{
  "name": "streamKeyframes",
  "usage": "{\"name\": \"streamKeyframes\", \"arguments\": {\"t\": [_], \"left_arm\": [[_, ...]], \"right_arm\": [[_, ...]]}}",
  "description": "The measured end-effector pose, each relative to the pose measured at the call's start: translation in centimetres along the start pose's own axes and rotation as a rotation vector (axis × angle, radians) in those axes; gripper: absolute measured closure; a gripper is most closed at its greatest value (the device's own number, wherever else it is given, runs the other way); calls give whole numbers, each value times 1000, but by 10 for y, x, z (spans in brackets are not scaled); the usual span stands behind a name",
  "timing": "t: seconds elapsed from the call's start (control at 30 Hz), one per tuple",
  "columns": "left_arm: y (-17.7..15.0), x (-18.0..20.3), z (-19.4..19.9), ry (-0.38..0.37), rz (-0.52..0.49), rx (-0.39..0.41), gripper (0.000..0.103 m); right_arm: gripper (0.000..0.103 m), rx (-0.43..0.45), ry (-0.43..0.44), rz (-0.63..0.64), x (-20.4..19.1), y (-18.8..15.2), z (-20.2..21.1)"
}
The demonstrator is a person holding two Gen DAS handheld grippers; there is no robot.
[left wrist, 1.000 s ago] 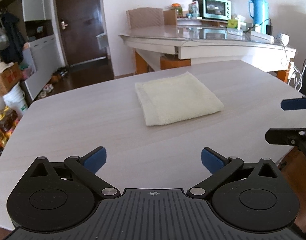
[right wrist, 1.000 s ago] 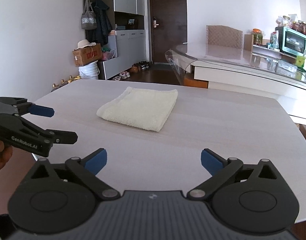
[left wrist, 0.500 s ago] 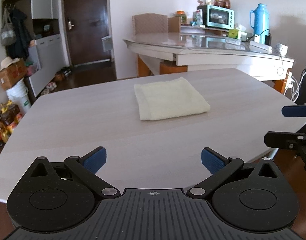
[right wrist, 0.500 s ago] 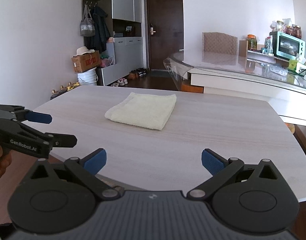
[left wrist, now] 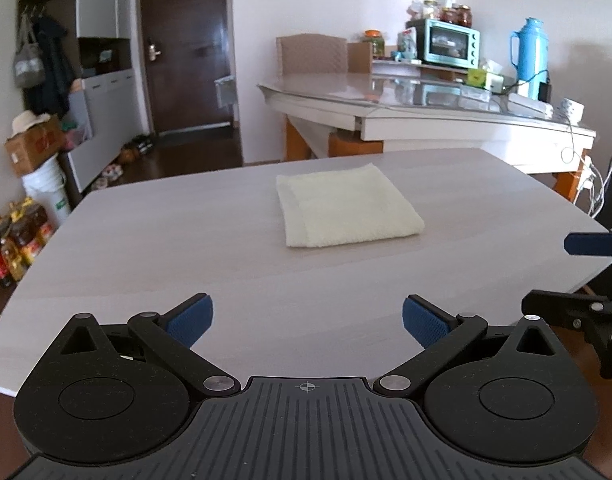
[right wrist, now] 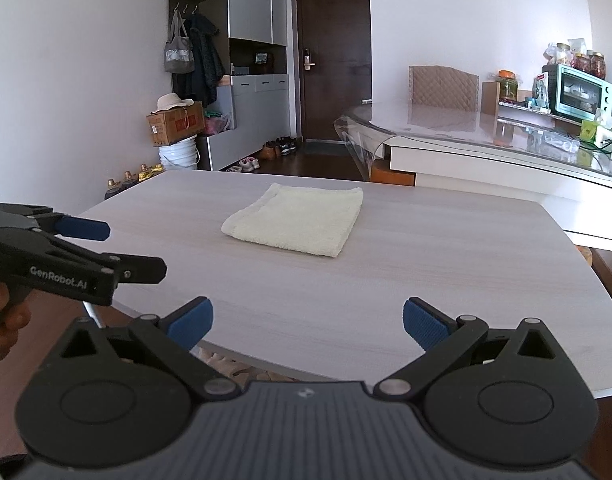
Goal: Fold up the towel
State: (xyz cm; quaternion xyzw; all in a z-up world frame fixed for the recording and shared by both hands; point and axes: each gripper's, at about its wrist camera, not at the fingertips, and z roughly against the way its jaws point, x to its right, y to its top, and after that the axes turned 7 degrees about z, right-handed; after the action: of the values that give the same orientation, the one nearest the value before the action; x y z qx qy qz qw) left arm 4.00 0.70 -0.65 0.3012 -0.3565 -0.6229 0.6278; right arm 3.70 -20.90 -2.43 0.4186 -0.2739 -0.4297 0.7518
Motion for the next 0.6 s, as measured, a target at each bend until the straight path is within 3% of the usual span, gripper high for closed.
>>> {"name": "streamKeyframes", "arguments": {"t": [0.6], "left_arm": [[1,0,-1,-4,0,0,0]], "right_arm": [[1,7,-10,3,0,7,-2]]}}
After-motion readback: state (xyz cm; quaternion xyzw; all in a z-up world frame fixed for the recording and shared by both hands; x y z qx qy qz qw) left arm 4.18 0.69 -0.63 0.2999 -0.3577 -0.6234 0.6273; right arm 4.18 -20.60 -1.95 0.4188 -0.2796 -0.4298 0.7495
